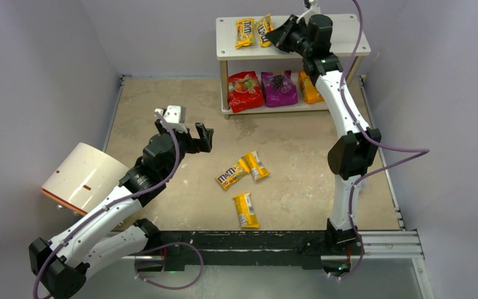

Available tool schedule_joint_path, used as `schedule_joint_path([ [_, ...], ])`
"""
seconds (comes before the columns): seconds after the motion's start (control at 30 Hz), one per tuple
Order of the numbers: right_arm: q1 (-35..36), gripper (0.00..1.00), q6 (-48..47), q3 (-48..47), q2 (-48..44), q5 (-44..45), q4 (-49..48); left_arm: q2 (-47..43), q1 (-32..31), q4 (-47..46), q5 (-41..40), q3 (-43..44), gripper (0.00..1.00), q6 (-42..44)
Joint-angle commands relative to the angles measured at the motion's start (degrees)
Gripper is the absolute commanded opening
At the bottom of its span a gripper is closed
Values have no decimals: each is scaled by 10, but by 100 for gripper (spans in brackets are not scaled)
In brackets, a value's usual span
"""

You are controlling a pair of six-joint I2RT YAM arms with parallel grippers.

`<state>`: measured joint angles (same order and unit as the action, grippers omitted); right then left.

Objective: Place and organize the candy bags onto the shelf

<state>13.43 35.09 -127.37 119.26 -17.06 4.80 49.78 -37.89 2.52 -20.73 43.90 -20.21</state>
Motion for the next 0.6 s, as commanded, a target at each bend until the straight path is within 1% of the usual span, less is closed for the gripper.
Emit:
schedule_joint_path([
  [0.0,-2,13,10,10,-22,-6,-9,-13,4,-5,-22,-4,100,-2],
  [0.07,-2,13,19,23,-28,-2,-12,-13,4,-3,-25,-3,100,-4],
  [0.17,-2,15,32,49,-43,30,-19,-12,4,1,-34,-2,100,-9],
  [0.23,-2,21,50,79,-57,40,-33,-11,4,6,-39,1,100,-13],
  [0.3,-2,32,59,102,-72,50,-45,-11,4,12,-42,4,100,-13],
  [0.4,-2,34,54,101,-81,59,-38,-10,4,15,-50,5,100,-15],
  [0.5,-2,48,45,103,-98,73,-27,-9,4,22,-54,7,100,-20],
  [0.57,-2,55,45,118,-120,87,-20,-11,4,23,-51,6,100,-21],
])
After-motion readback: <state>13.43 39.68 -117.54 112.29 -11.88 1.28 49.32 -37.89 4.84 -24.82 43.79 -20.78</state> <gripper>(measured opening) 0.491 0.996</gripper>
